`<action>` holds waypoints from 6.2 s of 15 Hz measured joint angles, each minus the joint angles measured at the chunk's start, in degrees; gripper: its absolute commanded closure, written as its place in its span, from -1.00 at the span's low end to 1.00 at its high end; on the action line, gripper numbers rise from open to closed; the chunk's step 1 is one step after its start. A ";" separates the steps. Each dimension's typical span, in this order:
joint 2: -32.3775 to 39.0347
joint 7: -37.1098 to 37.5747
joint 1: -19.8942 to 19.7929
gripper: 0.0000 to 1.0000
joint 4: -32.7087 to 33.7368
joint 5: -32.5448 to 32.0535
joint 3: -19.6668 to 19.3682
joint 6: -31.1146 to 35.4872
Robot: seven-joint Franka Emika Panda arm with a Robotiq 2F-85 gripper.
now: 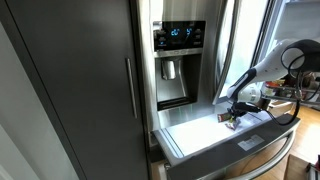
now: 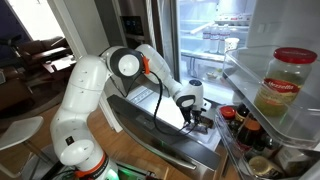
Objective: Move the two food packs to the upper fridge
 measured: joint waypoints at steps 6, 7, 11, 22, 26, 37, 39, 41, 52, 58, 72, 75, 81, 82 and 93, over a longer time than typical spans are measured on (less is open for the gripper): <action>-1.53 0.25 0.38 1.00 0.18 -0.12 -0.88 -3.29; -2.52 0.28 0.54 1.00 0.03 -0.13 -1.13 -4.55; -8.25 1.36 1.40 1.00 -1.48 -0.19 -2.35 -9.24; -22.33 8.33 5.94 1.00 -5.19 -0.38 -4.38 -12.42; -24.54 12.47 8.30 1.00 -5.05 -0.29 -4.27 -10.73; -19.37 18.24 9.35 1.00 2.99 6.06 -3.08 -3.18; -17.33 18.20 8.77 1.00 5.63 7.76 -2.83 -3.05; -15.32 17.98 7.92 1.00 8.51 9.42 -2.29 -3.03; -9.33 17.07 3.33 -0.69 16.80 12.81 -0.71 -2.99; -12.01 17.91 3.38 -1.00 10.60 8.56 -5.54 -5.18; -15.90 16.91 2.83 -1.00 -2.09 3.27 -9.30 -20.14; -13.54 13.75 2.76 -1.00 -2.81 3.20 -9.13 -15.69; -7.79 7.74 0.45 -1.00 -2.63 6.83 -5.72 -11.63; -7.05 6.64 -0.06 -1.00 -2.43 7.60 -4.98 -11.46; -1.20 0.46 -4.53 -1.00 0.92 18.03 2.00 -2.33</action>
